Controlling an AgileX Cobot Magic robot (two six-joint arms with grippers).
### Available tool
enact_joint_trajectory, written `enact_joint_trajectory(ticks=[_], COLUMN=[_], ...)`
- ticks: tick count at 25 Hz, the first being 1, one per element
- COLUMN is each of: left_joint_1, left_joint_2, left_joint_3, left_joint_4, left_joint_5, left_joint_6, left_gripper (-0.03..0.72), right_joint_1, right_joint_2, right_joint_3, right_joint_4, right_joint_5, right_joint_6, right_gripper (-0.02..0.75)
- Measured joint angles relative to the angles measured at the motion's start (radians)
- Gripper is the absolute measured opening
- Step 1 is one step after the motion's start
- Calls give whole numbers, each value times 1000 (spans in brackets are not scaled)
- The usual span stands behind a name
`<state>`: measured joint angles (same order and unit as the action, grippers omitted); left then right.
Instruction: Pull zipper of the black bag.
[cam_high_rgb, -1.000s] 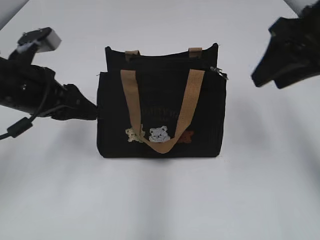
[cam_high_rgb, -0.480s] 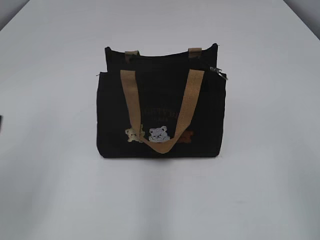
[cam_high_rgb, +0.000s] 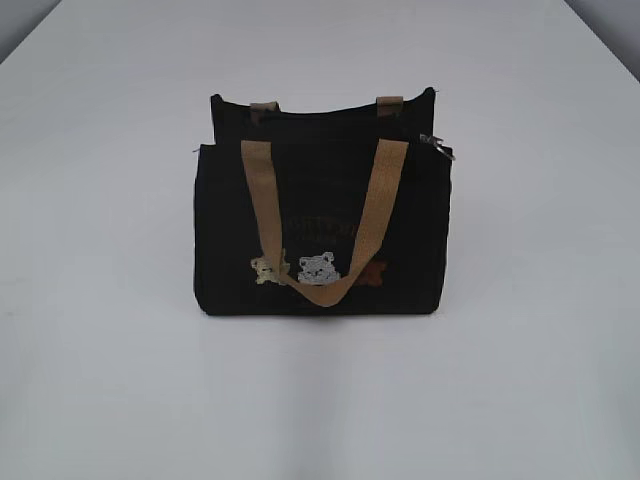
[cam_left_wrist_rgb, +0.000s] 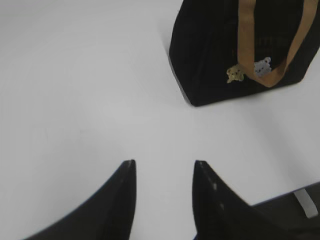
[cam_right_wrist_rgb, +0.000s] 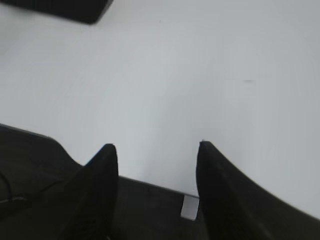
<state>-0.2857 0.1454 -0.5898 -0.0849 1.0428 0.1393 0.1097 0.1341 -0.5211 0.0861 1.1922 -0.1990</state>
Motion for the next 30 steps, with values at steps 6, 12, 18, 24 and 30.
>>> enact_joint_trajectory(ticks=[6, 12, 18, 24, 30], left_joint_1=[0, 0, 0, 0, 42], left_joint_2=[-151, -153, -153, -153, -154], left_joint_3=[44, 61, 61, 61, 61], left_joint_4=[7, -17, -20, -22, -23], left_joint_5=[4, 20, 20, 20, 20], left_joint_6=[-1, -1, -1, -1, -1], left_gripper=[288, 288, 285, 253, 239], right_joint_1=[0, 0, 0, 0, -7], right_joint_2=[-140, -141, -141, -141, -141], right_joint_3=[28, 36, 36, 36, 36], right_joint_4=[2, 3, 3, 3, 4], right_joint_5=[-68, -86, -87, -90, -92], right_joint_6=[-3, -3, -3, -3, -3], right_gripper=[400, 400, 400, 400, 400])
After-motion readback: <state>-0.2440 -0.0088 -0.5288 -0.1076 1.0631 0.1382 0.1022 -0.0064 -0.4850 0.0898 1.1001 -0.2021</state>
